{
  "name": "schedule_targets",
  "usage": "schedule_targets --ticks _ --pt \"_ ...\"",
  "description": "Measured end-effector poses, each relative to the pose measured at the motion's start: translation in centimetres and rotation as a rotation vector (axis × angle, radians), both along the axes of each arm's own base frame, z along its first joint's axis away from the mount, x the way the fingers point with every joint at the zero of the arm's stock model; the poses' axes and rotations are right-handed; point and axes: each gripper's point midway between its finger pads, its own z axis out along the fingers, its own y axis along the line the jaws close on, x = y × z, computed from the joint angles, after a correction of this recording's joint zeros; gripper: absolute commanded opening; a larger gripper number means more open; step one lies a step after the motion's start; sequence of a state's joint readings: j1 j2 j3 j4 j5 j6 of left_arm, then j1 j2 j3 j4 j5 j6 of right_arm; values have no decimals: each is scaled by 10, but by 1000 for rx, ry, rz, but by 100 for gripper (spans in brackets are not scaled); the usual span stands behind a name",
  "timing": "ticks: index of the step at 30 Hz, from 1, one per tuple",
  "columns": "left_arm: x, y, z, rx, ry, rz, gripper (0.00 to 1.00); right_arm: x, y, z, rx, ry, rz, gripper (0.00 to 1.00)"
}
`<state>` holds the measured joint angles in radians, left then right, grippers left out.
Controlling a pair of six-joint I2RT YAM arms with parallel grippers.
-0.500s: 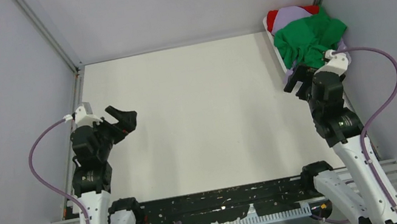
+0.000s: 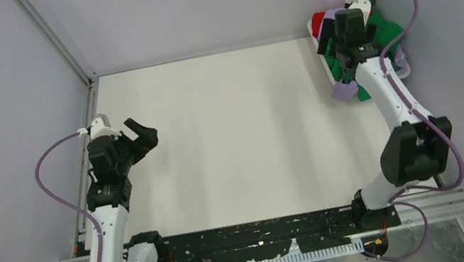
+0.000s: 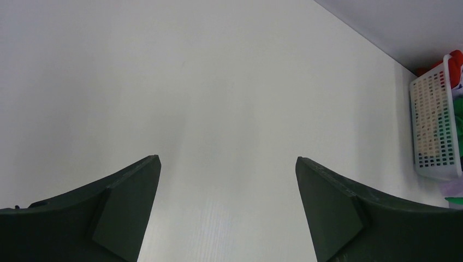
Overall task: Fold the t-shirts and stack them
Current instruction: Grab crumpled tshirt from bin with the right arm
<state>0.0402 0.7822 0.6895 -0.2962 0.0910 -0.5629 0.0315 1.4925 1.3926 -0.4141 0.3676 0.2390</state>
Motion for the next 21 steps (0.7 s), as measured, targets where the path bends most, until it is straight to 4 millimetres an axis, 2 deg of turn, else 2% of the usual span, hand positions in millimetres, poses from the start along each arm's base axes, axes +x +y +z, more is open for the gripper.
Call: schedule_targets --ticks 1,5,7,9,12,13,15,16,18,21 --pt "2 1 -2 1 7 3 99 12 -3 -3 -7 18 -8 100" --pt "8 1 -11 -1 40 3 99 58 -23 -30 -42 109 -58 93" --pt "10 0 -14 -5 49 -2 99 70 -35 -48 -58 155 -92 91" --pt "12 -3 -15 -15 50 -15 99 75 -48 -72 -75 208 -129 81" --pt "16 -7 -12 -26 35 -36 99 73 -63 -110 -95 303 -161 55" --pt "17 -8 -12 -30 34 -43 99 73 -66 -121 -97 326 -165 51" --pt "18 -11 -13 -35 36 -55 99 74 -71 -134 -97 348 -168 34" --pt "18 -12 -13 -38 37 -61 99 76 -72 -138 -99 350 -164 20" --pt "18 -13 -12 -42 34 -71 99 80 -73 -137 -101 342 -150 8" --pt "17 -14 -10 -43 27 -76 99 85 -73 -127 -112 320 -133 5"
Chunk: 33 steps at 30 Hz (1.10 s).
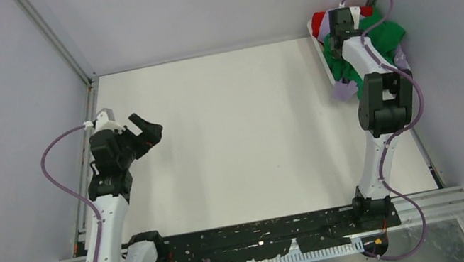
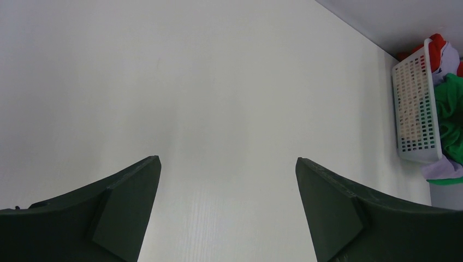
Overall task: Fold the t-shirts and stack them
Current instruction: Grab crumpled tshirt from bin with the right arm, then move the tshirt to the center of the board
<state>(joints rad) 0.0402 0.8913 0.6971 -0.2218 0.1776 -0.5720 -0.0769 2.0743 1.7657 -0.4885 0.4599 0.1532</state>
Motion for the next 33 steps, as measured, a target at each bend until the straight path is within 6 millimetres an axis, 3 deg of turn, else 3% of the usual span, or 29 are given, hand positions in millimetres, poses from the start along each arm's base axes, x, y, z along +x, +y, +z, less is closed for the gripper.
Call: schedule_targets --ticks 3,5,7,10,13,16,17,20,23,25,27,30,33 --pt "-2 0 6 4 -20 -1 99 -1 0 15 -6 -19 20 5" --pt "-3 0 11 5 -40 -1 99 -4 0 38 -17 -52 29 5" --pt "-6 0 18 8 -62 0 99 -12 1 76 -29 -115 40 5" --pt "-10 2 25 17 -94 11 99 -34 7 161 -33 -290 70 5" --pt "-13 5 25 23 -105 26 99 -75 20 260 -31 -527 126 5" --pt "-14 8 25 33 -108 39 99 -118 39 342 -27 -744 206 5" --pt "-14 9 26 37 -110 42 99 -132 47 366 -20 -808 247 5" --pt "-15 10 28 48 -119 46 99 -155 77 411 19 -928 389 5" --pt "-17 11 32 51 -135 49 99 -167 122 440 91 -991 592 5" --pt "-18 11 34 52 -143 51 99 -168 161 444 158 -989 751 5" --pt "-19 11 36 54 -151 52 99 -168 200 437 235 -955 898 5" --pt "-21 13 38 57 -156 62 99 -172 273 410 405 -844 1168 5" --pt "-24 14 36 59 -146 70 99 -184 326 387 568 -739 1373 5"
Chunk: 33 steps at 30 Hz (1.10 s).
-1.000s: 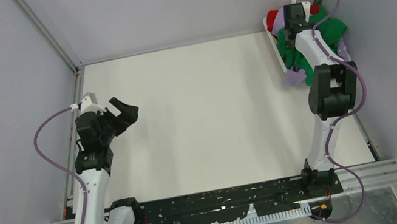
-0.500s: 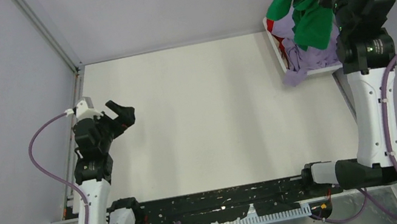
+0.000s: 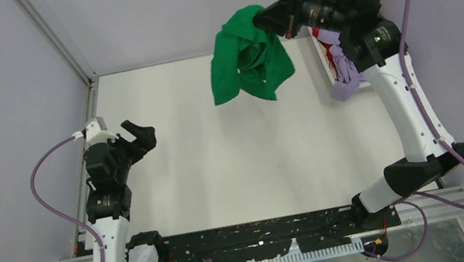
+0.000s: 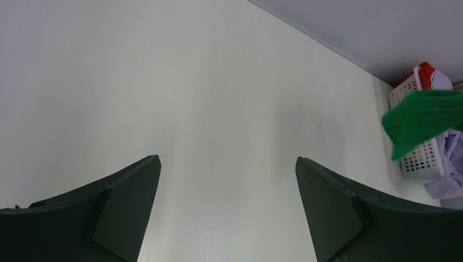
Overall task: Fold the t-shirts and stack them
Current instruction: Move the tshirt to the center of the board
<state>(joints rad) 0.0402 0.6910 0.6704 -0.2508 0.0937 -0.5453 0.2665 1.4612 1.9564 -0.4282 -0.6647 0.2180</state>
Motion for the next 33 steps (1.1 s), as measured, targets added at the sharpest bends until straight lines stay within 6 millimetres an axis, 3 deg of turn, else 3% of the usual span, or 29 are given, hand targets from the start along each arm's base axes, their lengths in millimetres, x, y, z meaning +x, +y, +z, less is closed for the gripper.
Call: schedule_targets --ticks 4,8,11,13,16,17,18,19,21,23,26,30,33 --pt "-3 3 -4 3 20 21 99 -14 41 -20 -1 63 203 15" --pt "-6 8 -13 6 56 49 99 -17 43 -53 -21 103 230 31" --pt "-6 8 -18 -5 78 51 99 0 19 -113 -60 188 83 44" --pt "-4 7 -24 -12 104 52 99 16 -6 -174 -112 286 -55 56" --pt "-2 5 -42 -18 174 42 99 45 -60 -283 -238 498 -303 69" --pt "-2 3 -49 -22 207 33 99 49 -80 -317 -287 576 -382 85" --pt "-2 2 -57 -27 239 23 99 49 -98 -346 -335 647 -453 92" --pt "-3 -1 -65 -33 272 12 99 47 -114 -369 -376 706 -514 99" --pt "-5 -4 -78 -46 329 -4 99 35 -139 -394 -441 778 -604 96" --pt "-6 -7 -90 -59 380 -13 99 28 -143 -394 -465 773 -632 95" --pt "-8 -11 -110 -86 468 -25 99 20 -126 -369 -485 677 -635 95" --pt "-10 -16 -132 -111 560 -39 99 -4 -69 -345 -524 558 -539 95" --pt "-10 -18 -146 -122 626 -43 99 -38 -14 -351 -587 527 -403 96"
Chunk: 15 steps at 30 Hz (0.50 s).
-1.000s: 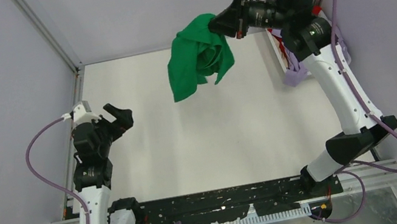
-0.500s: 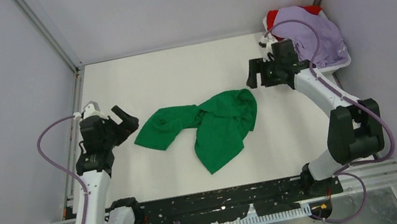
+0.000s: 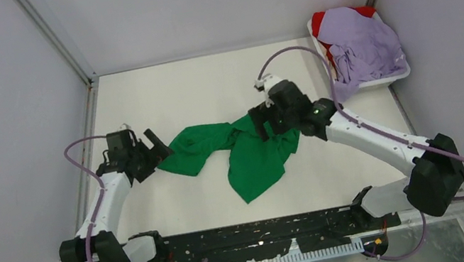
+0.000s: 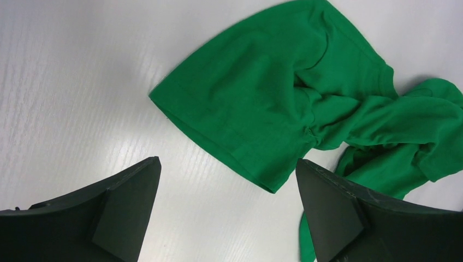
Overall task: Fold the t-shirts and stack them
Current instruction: Move the tshirt to the center of the board, then flatten out the tshirt
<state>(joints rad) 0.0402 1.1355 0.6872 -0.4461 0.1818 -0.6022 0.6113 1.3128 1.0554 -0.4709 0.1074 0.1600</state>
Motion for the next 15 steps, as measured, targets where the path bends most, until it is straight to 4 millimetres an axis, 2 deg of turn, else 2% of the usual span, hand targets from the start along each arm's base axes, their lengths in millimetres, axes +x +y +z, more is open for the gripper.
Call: schedule_targets --ticks 3,7,11,15 --pt "1 0 -6 -1 29 0 99 -46 48 -16 -36 57 157 96" --pt "1 0 -8 -1 41 2 99 -97 91 -48 -92 156 321 99" --pt "1 0 -9 -2 46 4 99 -129 112 -89 -139 292 401 94" --pt "0 1 -11 -7 60 18 99 -142 113 -124 -200 384 412 85"
